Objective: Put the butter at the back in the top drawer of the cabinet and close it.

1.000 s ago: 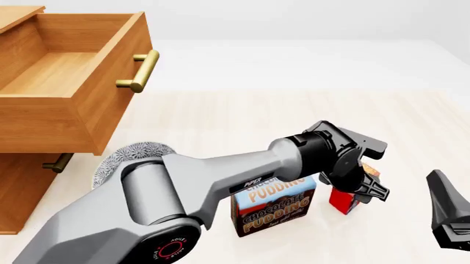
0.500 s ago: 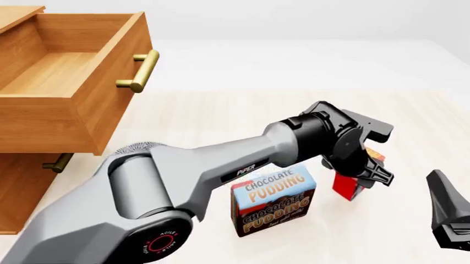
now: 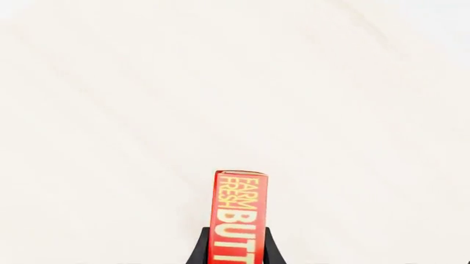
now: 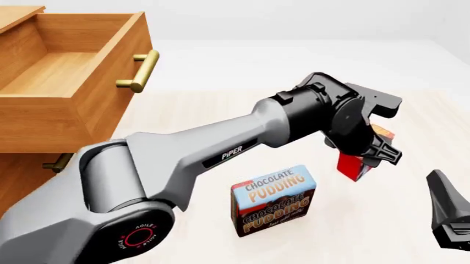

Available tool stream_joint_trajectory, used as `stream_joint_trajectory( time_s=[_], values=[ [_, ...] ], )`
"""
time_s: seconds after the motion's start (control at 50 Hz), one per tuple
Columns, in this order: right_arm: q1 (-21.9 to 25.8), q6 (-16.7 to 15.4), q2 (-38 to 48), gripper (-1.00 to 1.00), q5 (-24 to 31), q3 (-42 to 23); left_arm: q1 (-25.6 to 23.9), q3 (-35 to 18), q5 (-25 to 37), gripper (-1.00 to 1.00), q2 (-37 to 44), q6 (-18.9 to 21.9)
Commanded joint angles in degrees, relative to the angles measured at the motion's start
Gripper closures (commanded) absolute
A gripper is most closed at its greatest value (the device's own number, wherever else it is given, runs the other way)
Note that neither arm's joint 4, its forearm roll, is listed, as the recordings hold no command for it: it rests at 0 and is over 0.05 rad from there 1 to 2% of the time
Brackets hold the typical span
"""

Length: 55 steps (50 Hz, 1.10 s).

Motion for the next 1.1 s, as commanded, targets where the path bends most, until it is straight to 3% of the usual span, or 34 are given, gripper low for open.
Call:
stream_joint_trajectory(
  time_s=[0.02,0.36,0.8,0.82,1.1],
  values=[
    [0.00,0.00,0.00,-1.00,0.00,0.00,-0.06,1.08,-0.82,1.00,-4.21,1.67],
    [0.00,0.00,0.00,-1.00,0.00,0.00,1.96,4.30,-1.56,1.00,-8.29,2.11],
    [0.00,0.00,0.00,-1.00,0.00,0.00,3.38,4.10,-0.09,1.00,-10.82,3.10],
    [0.00,0.00,0.00,-1.00,0.00,0.00,3.30,6.03,-0.86,1.00,-11.99,2.50],
    [0.00,0.00,0.00,-1.00,0.00,0.00,5.89,8.62,-0.37,1.00,-16.79,3.93]
  ],
)
